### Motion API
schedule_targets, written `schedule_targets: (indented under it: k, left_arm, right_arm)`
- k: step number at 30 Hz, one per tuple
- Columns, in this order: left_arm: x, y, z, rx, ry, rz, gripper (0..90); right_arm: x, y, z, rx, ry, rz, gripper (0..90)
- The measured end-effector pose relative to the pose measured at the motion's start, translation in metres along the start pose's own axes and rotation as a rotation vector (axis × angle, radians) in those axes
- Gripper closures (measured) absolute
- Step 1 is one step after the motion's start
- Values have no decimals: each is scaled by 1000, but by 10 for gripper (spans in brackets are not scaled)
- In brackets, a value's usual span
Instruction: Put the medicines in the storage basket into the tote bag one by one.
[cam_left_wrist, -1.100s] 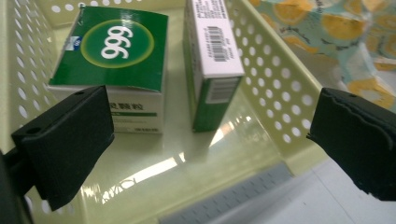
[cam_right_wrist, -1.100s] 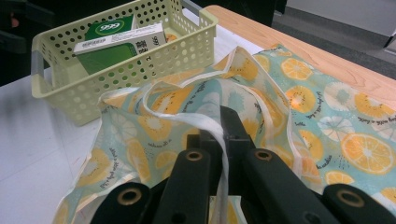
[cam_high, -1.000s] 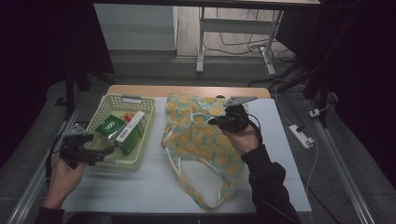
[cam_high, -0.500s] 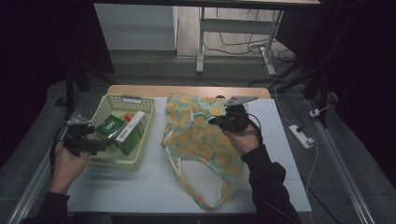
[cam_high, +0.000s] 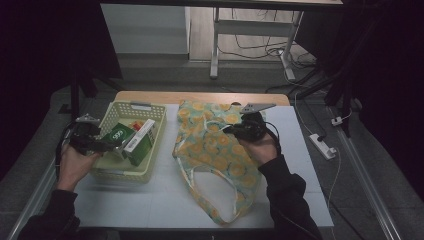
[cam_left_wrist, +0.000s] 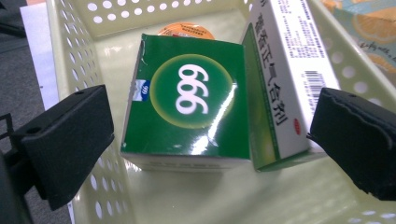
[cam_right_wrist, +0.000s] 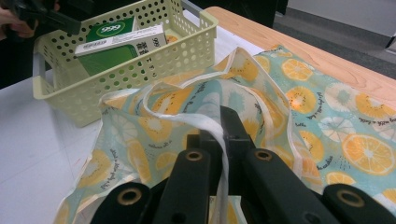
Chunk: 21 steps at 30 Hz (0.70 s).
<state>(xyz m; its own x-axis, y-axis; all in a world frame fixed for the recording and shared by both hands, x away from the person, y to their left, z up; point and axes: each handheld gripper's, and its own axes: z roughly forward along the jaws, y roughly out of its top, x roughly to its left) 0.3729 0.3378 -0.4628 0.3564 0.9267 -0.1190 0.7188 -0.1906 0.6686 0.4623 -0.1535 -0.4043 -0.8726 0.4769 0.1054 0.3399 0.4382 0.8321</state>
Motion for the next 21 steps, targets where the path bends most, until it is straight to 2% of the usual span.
schedule_targets:
  k: [10,16,21]
  left_arm:
    - [10,5,18,77,4,5,0]
    - [15,8,23,108,2,4,0]
    - [16,10,28,154,-6,17,0]
  right_arm:
    - [0,0,-1,1,-1,1,894]
    - [-1,0,0,5,0,0,894]
    - [-1,0,0,6,-1,0,894]
